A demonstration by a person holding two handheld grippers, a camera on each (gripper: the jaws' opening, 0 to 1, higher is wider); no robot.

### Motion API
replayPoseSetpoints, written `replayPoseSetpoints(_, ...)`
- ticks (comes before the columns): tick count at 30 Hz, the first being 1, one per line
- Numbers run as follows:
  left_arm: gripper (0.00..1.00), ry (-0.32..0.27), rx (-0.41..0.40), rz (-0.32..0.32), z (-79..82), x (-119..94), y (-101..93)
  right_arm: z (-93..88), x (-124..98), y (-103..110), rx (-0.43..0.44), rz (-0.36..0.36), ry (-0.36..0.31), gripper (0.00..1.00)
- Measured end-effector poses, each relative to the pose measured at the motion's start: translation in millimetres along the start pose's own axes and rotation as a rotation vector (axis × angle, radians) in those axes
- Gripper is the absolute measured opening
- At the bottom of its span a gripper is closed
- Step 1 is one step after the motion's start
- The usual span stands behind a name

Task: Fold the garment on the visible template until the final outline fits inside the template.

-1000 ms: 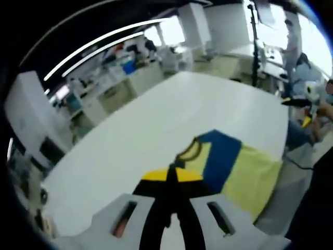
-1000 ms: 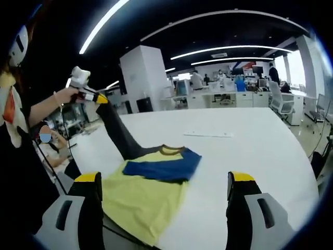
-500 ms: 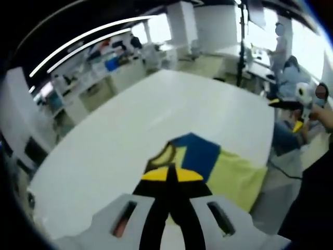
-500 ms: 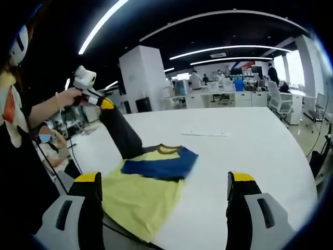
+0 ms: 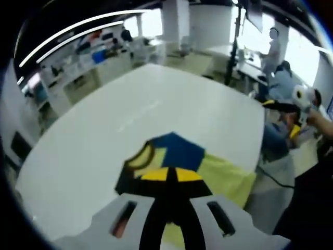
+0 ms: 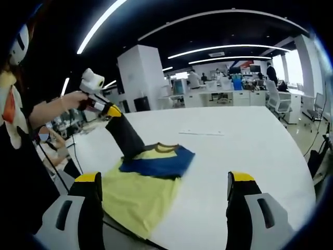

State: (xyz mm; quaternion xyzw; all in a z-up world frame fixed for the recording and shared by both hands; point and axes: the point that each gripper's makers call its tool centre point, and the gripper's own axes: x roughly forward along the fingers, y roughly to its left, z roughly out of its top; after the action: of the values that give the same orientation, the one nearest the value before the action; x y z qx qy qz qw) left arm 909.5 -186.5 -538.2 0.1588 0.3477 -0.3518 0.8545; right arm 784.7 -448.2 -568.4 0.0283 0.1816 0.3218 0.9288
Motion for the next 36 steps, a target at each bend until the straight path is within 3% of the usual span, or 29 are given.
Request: replayPoseSetpoints(36, 0.0, 0.131, 0.027, -0.153, -2.7, 101.4, -52.0, -17.2, -41.1, -24.9, 0.041, -0.096, 0.016, 1.0)
